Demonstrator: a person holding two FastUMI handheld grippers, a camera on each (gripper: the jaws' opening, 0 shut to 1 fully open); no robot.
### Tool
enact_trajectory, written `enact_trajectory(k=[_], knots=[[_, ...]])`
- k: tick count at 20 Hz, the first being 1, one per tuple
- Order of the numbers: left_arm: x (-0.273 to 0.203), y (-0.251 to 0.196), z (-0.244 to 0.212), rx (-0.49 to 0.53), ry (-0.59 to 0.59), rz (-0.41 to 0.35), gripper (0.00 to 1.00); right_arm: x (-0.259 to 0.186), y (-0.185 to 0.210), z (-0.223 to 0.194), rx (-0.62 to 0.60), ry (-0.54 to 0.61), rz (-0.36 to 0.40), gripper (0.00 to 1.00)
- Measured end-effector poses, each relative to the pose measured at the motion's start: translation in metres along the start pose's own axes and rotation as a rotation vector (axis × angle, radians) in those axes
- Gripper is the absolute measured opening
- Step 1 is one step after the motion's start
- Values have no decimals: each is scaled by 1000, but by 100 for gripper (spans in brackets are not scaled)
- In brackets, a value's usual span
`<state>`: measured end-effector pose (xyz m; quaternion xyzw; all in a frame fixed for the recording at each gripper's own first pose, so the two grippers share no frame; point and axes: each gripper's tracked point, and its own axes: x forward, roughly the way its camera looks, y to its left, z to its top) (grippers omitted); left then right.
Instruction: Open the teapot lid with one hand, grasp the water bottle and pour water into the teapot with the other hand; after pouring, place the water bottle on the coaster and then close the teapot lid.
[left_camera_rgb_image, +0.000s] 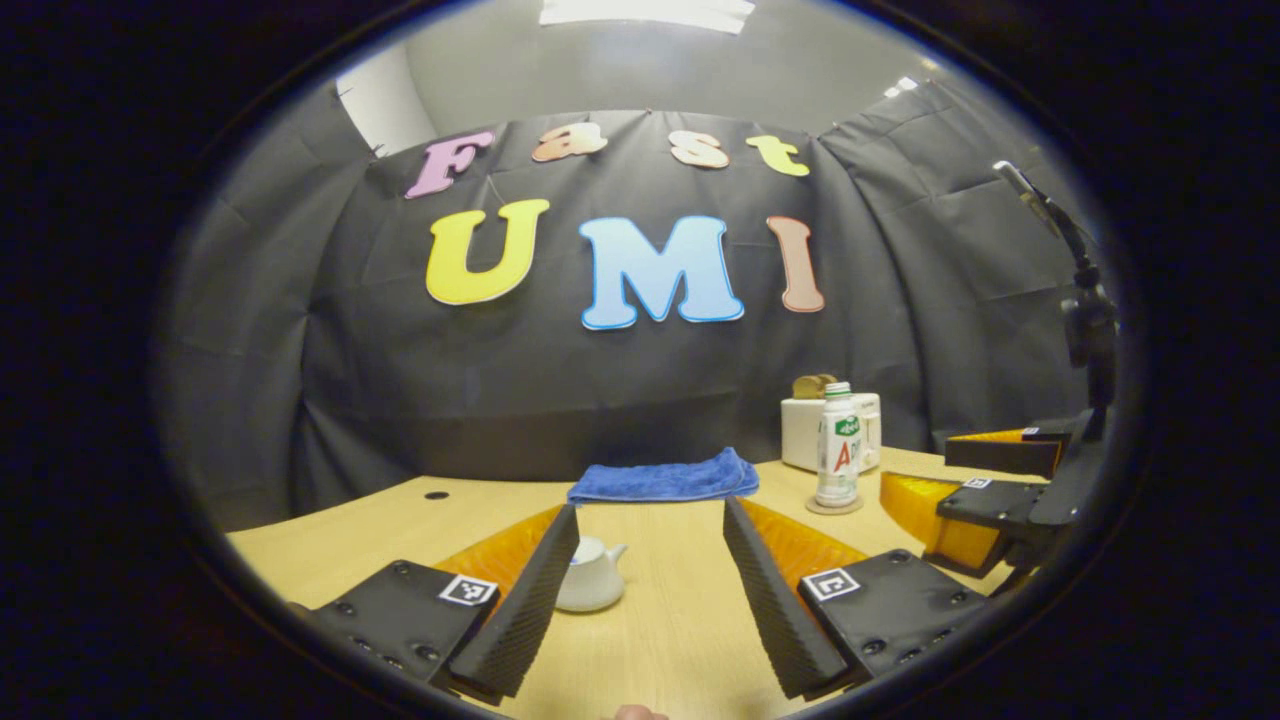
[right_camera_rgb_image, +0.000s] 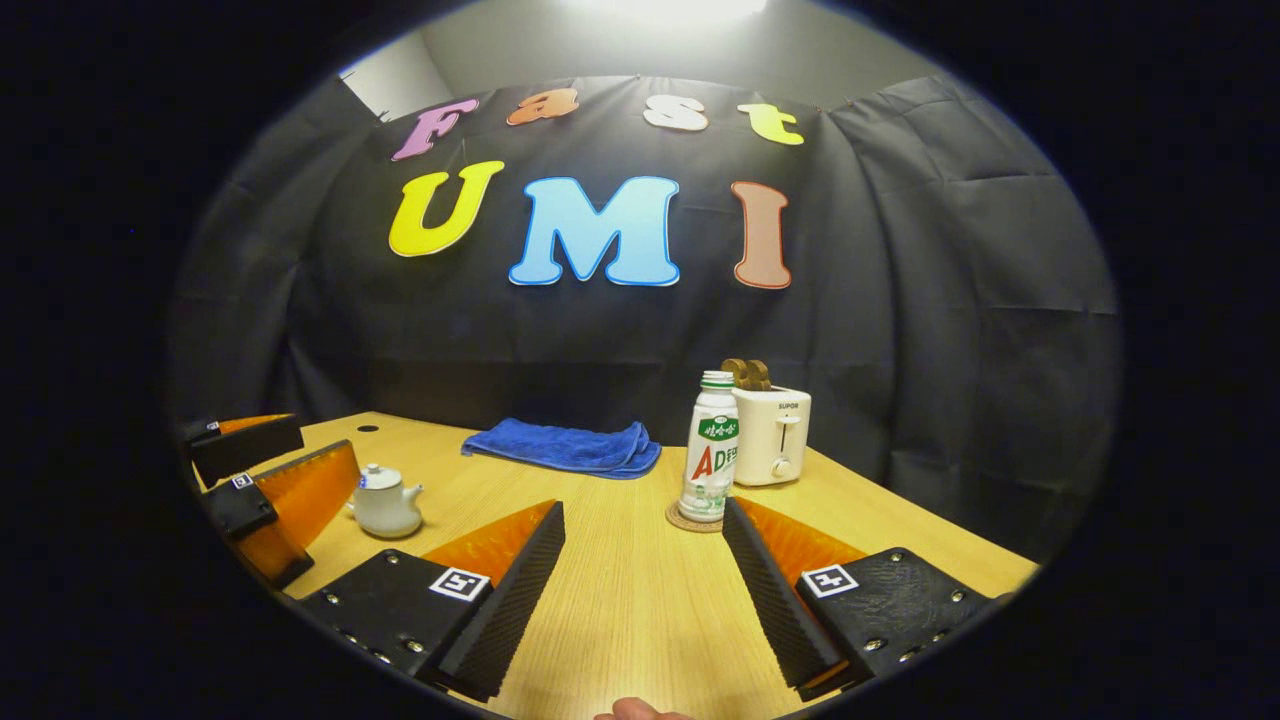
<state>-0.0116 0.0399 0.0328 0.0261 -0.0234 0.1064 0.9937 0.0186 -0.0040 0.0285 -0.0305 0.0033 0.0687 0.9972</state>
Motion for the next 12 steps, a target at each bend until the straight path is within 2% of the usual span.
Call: enact_trajectory(k=[2, 4, 6, 8, 10, 12], knots=[[-2, -7, -11, -8, 26, 2, 100, -7, 6, -3, 16, -7, 12, 98], [1, -14, -28, -61, 61, -9, 100, -11, 12, -7, 23, -13, 16, 98], [-1, -11, -34, -76, 79, 10, 100, -15, 13, -15, 22, -13, 12, 98], [-8, -8, -25, -86, 37, 22, 100, -19, 15, -26, 23, -8, 10, 98], [-11, -13, -33, -38, 72, 21, 99, -23, 18, -26, 71, -16, 18, 98], [-12, -12, -33, -35, 67, 33, 99, -25, 21, -28, 44, -14, 22, 97]])
